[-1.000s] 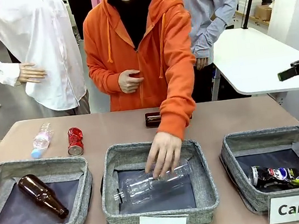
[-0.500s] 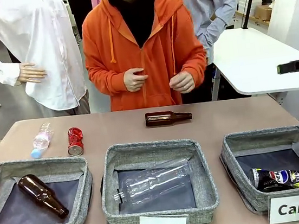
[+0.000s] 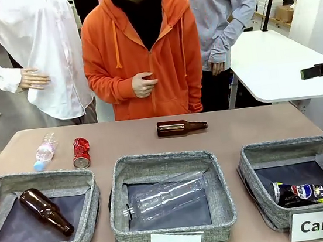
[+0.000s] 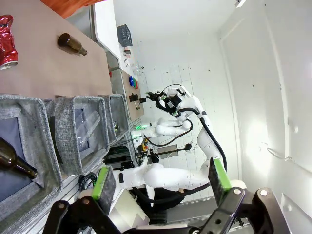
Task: Sort the can waste into the basket.
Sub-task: Pick up the can waste from the table and place it in the right Fabric basket.
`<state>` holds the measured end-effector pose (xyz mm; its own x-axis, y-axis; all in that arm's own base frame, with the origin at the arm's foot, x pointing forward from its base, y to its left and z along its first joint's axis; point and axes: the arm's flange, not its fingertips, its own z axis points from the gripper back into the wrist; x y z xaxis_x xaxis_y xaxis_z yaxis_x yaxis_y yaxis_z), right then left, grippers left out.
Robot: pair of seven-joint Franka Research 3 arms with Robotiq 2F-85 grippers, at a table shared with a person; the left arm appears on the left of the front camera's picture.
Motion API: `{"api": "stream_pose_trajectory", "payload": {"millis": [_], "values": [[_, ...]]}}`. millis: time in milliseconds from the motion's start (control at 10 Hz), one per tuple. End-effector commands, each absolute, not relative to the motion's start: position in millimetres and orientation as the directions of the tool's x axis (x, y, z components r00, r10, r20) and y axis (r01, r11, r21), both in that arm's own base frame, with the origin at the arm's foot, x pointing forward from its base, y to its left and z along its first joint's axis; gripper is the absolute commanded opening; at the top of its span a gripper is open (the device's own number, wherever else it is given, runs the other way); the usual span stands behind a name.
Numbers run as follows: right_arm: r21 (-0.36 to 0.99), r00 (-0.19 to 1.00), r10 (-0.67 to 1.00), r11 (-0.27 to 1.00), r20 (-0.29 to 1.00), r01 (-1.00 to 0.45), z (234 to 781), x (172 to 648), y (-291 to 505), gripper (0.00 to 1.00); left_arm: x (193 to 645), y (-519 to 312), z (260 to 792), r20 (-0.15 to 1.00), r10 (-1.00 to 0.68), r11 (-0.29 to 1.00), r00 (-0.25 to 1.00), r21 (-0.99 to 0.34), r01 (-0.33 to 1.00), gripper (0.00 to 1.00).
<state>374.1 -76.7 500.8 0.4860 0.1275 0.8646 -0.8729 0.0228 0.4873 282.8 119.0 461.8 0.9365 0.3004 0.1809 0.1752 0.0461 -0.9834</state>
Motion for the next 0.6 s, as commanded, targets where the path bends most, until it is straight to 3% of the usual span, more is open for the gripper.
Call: {"api": "stream_pose_trajectory", "payload": {"millis": [0, 500], "values": [[0.469, 0.468, 0.137, 0.022, 0.873, -0.883, 500.2, 373.7, -78.0, 1.00, 279.8, 118.6, 464.4, 0.172, 0.293, 0.044, 0.940, -0.985, 0.167, 1.00], [0.469, 0.468, 0.137, 0.022, 0.873, -0.883, 500.2, 373.7, -78.0, 1.00, 282.8, 119.0, 461.8, 0.181, 0.300, 0.046, 0.936, -0.983, 0.175, 1.00]]}}
